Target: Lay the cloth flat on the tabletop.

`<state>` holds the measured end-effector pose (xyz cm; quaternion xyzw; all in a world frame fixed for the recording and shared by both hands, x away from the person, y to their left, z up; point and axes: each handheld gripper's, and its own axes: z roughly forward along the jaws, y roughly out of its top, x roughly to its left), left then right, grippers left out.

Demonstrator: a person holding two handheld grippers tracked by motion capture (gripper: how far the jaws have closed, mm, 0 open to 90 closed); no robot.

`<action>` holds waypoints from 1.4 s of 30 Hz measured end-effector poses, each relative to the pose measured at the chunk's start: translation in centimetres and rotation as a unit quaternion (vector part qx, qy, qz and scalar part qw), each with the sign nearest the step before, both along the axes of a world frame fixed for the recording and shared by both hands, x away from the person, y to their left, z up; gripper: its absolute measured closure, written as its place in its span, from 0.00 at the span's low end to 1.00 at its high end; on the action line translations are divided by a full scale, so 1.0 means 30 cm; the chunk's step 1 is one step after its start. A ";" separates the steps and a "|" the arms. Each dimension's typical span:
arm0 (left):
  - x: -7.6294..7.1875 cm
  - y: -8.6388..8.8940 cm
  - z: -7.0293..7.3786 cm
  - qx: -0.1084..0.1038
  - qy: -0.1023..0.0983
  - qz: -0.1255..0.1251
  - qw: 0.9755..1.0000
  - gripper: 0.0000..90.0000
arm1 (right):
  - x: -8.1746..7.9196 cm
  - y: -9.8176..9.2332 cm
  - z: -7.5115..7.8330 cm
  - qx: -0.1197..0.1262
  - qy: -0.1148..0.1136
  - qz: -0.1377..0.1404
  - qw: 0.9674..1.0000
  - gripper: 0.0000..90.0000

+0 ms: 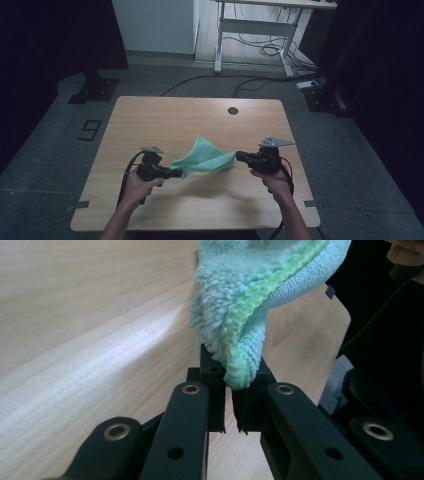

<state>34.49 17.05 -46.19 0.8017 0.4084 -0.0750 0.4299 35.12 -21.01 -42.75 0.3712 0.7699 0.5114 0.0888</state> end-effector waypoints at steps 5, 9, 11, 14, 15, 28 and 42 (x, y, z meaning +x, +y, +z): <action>-0.006 -0.008 0.016 0.011 -0.019 0.007 1.000 0.94 | -0.003 0.002 0.004 0.000 -0.007 -0.005 1.000 0.95; -0.013 -0.013 0.023 0.016 -0.030 0.009 0.999 0.94 | -0.004 0.000 0.003 0.002 -0.011 -0.008 1.000 0.95; -0.015 -0.013 0.030 0.014 -0.034 0.008 0.999 0.94 | -0.004 -0.002 0.006 0.003 -0.013 -0.010 1.000 0.95; -0.014 -0.012 0.045 0.007 -0.039 0.004 0.999 0.94 | -0.008 -0.006 0.014 0.006 -0.020 -0.013 1.000 0.95; -0.014 -0.012 0.045 0.007 -0.039 0.004 0.999 0.94 | -0.008 -0.006 0.014 0.006 -0.020 -0.013 1.000 0.95; 0.239 0.013 0.232 -0.026 -0.065 0.033 0.997 0.94 | 0.191 0.019 0.136 0.018 -0.085 -0.057 0.995 0.95; 0.036 0.001 -0.201 0.027 0.062 -0.013 0.998 0.81 | -0.061 -0.011 -0.264 -0.047 -0.015 0.000 0.999 0.91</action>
